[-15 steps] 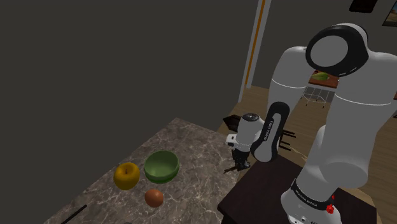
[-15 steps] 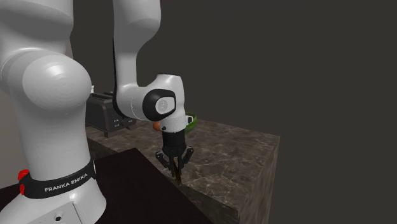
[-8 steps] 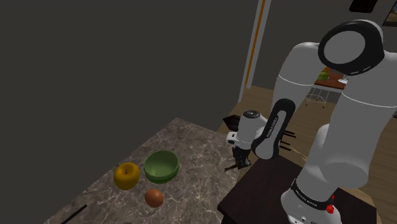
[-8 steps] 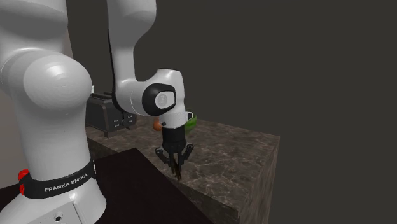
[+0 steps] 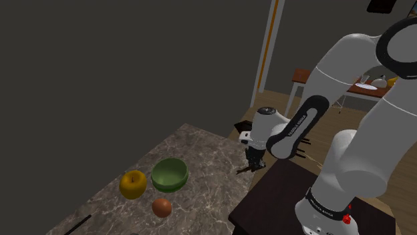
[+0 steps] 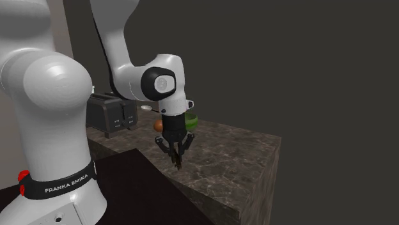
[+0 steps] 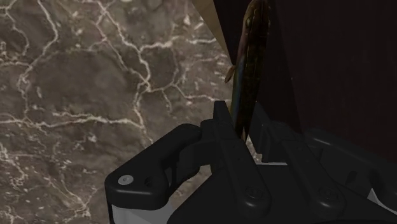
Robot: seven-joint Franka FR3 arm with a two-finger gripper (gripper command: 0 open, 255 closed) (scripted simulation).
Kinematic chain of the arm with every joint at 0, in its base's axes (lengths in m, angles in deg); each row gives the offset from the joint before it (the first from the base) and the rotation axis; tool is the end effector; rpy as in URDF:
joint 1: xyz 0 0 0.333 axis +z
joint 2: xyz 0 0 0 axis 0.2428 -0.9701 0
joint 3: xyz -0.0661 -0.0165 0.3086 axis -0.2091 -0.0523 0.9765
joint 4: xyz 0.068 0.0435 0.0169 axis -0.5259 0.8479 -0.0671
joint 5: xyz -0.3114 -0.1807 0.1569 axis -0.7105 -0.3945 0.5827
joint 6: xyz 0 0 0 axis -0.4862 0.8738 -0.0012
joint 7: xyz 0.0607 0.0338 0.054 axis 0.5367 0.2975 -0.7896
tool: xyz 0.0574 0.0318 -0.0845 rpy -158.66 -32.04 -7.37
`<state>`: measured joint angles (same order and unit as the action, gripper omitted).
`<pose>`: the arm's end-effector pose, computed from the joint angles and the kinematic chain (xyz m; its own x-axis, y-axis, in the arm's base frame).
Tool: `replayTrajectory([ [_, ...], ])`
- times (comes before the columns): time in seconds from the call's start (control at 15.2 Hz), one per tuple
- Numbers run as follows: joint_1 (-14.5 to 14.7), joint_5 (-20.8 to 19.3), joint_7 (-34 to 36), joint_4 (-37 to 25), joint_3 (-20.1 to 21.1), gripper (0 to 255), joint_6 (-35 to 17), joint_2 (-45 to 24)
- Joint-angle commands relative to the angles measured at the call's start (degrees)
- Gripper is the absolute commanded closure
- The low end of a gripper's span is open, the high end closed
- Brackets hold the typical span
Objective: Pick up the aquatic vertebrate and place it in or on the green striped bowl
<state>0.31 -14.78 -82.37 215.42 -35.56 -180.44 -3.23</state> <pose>0.3025 0.0096 0.2038 0.3759 0.9259 -0.0382 0.9266 -0.3751 0.0246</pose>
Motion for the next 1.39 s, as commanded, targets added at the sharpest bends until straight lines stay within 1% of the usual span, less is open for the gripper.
replayTrajectory([
  [0.0,-0.08,0.08,-0.24,0.18,0.04,255,2.89,3.01],
  [0.73,-0.03,1.56,-1.49,-0.52,0.89,255,18.59,18.03],
  [1.25,0.28,3.04,-2.23,-2.66,1.92,255,29.04,26.38],
  [1.32,0.29,3.07,-2.25,-2.73,1.95,255,29.28,26.55],
])
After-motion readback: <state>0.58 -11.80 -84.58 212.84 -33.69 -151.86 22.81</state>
